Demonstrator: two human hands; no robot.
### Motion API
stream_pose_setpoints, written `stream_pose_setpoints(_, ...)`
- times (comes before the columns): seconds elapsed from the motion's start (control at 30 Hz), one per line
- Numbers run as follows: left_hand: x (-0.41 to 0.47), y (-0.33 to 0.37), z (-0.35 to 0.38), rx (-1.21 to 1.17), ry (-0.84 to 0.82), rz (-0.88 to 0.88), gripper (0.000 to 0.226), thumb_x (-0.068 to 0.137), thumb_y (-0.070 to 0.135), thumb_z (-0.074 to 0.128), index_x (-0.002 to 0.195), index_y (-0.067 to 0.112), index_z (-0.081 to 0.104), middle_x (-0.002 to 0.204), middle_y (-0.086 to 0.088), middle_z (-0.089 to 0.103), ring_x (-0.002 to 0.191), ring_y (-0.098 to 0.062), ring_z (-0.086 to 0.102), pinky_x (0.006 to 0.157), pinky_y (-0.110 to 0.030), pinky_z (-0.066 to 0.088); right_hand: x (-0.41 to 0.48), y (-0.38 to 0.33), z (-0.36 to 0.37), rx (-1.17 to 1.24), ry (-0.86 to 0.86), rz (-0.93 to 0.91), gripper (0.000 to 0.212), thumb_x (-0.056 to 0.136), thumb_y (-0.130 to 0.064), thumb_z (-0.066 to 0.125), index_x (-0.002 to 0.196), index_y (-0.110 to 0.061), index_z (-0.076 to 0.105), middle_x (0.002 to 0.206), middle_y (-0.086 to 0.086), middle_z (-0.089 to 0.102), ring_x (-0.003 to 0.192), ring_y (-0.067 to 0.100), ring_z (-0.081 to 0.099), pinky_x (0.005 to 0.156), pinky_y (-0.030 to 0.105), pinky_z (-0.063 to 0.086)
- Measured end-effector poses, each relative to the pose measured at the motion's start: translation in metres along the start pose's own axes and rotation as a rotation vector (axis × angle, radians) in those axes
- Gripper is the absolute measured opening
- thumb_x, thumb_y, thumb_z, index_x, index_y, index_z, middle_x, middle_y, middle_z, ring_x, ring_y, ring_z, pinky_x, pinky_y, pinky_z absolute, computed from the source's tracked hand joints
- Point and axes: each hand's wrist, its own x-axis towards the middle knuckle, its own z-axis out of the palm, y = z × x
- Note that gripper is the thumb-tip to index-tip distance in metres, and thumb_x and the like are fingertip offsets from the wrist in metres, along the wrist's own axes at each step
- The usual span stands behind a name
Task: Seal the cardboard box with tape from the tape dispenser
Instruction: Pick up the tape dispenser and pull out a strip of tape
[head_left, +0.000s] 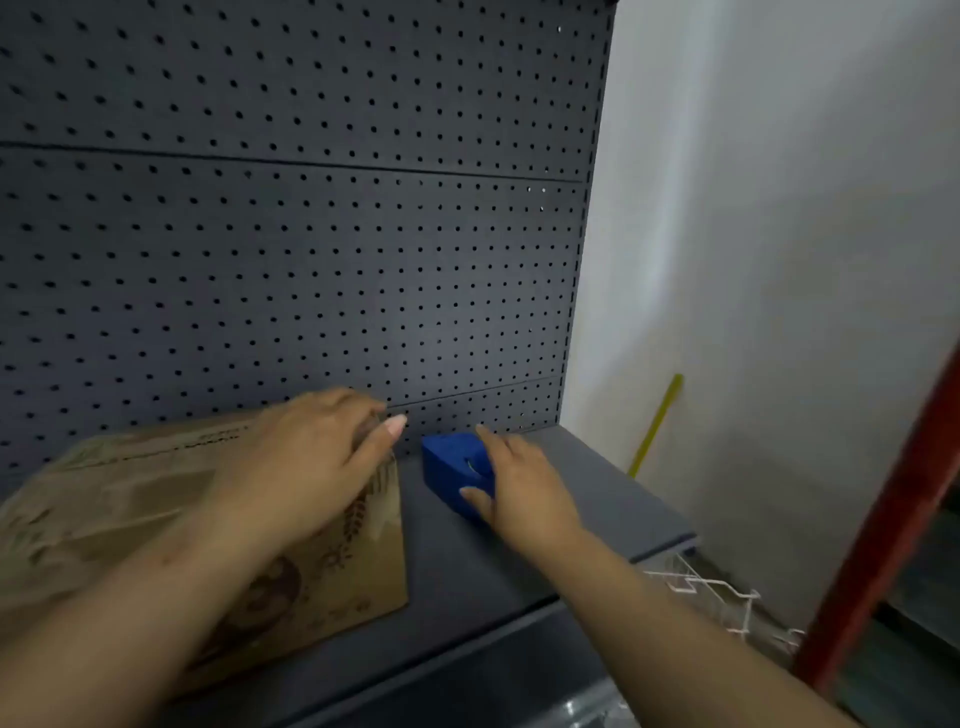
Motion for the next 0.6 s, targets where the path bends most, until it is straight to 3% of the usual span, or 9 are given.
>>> stream_pose_setpoints(0.17, 0.0, -0.003, 0.016, 0.092, -0.012, -0.01, 0.073, 0.083, 0.066, 0.009, 0.133, 0.029, 0.049, 0.141, 0.008, 0.049, 0.128, -0.012, 0.045, 0.107, -0.032, 0.033, 0.015, 0.006, 0.023, -0.281, -0.211, 0.002, 0.07, 0.091, -0.035, 0.053, 0.148, -0.017, 0.015, 0.141, 0.014, 0.044, 0.125, 0.034, 0.041, 0.111, 0.043, 0.025)
stream_pose_setpoints(0.27, -0.001, -0.006, 0.016, 0.154, -0.026, -0.003, 0.076, 0.083, 0.066, 0.004, 0.135, 0.03, 0.046, 0.14, 0.008, 0.05, 0.128, -0.012, 0.046, 0.111, -0.033, 0.028, 0.02, 0.019, 0.02, -0.31, -0.208, -0.042, 0.063, 0.093, -0.022, 0.051, 0.147, -0.018, 0.017, 0.134, 0.014, 0.05, 0.122, 0.034, 0.043, 0.109, 0.043, 0.029)
stream_pose_setpoints(0.4, 0.0, -0.006, 0.019, 0.152, -0.032, -0.023, 0.062, 0.09, 0.06, 0.014, 0.137, 0.029, 0.042, 0.144, 0.007, 0.046, 0.133, -0.012, 0.041, 0.115, -0.034, 0.018, 0.024, 0.038, 0.009, -0.352, -0.223, -0.044, 0.063, 0.093, -0.014, 0.045, 0.148, -0.02, 0.013, 0.134, 0.013, 0.049, 0.124, 0.033, 0.041, 0.111, 0.042, 0.026)
stream_pose_setpoints(0.53, 0.001, -0.009, 0.022, 0.161, -0.016, -0.027, 0.073, 0.083, 0.061, 0.004, 0.136, 0.029, 0.043, 0.145, 0.008, 0.044, 0.135, -0.011, 0.038, 0.116, -0.034, 0.014, 0.028, 0.044, 0.014, -0.458, -0.227, -0.113, 0.079, 0.087, -0.038, 0.053, 0.148, -0.019, 0.005, 0.135, 0.014, 0.046, 0.127, 0.032, 0.039, 0.118, 0.041, 0.009)
stream_pose_setpoints(0.6, 0.001, -0.009, 0.023, 0.156, -0.03, -0.043, 0.065, 0.089, 0.06, 0.009, 0.138, 0.03, 0.04, 0.148, 0.009, 0.04, 0.137, -0.01, 0.033, 0.117, -0.033, 0.01, 0.032, 0.041, 0.02, -0.483, -0.239, -0.139, 0.092, 0.081, -0.054, 0.056, 0.148, -0.019, 0.003, 0.134, 0.013, 0.047, 0.126, 0.031, 0.041, 0.118, 0.042, 0.01)
